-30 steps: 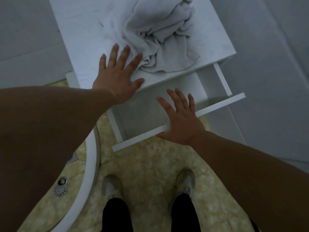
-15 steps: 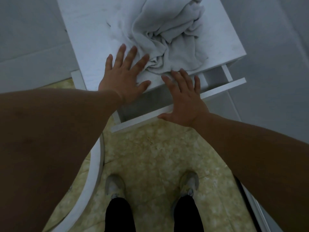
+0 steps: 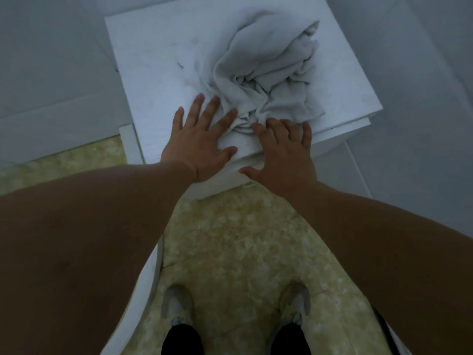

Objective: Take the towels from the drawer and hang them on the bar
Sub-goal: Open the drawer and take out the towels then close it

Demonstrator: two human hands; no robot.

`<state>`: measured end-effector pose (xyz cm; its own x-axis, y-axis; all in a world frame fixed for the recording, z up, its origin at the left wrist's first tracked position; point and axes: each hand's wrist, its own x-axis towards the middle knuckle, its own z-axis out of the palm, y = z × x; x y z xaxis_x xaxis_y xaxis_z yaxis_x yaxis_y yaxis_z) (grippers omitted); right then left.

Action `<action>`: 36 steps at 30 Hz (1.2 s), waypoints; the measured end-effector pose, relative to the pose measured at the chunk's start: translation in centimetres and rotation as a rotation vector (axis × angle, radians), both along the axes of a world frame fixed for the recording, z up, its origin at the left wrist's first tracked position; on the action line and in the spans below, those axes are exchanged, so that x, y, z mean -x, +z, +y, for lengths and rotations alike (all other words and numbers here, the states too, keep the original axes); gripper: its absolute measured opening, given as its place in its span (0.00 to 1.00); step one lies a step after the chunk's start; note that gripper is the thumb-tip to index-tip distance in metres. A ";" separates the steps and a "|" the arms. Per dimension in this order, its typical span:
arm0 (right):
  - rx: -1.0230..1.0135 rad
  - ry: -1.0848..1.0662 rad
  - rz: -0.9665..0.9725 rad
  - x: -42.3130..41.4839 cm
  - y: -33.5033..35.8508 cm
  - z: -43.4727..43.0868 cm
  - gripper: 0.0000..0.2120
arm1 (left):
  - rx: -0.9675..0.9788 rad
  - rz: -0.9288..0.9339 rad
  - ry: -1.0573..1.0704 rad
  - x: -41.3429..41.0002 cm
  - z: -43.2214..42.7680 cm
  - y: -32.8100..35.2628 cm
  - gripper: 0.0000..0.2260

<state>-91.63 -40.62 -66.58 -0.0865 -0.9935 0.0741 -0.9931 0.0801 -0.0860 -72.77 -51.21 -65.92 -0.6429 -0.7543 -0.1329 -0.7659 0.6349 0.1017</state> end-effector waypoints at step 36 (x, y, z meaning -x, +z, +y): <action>-0.062 -0.306 -0.500 5.6 6.0 -17.5 0.37 | -0.047 0.418 0.308 9.0 -10.7 3.9 0.27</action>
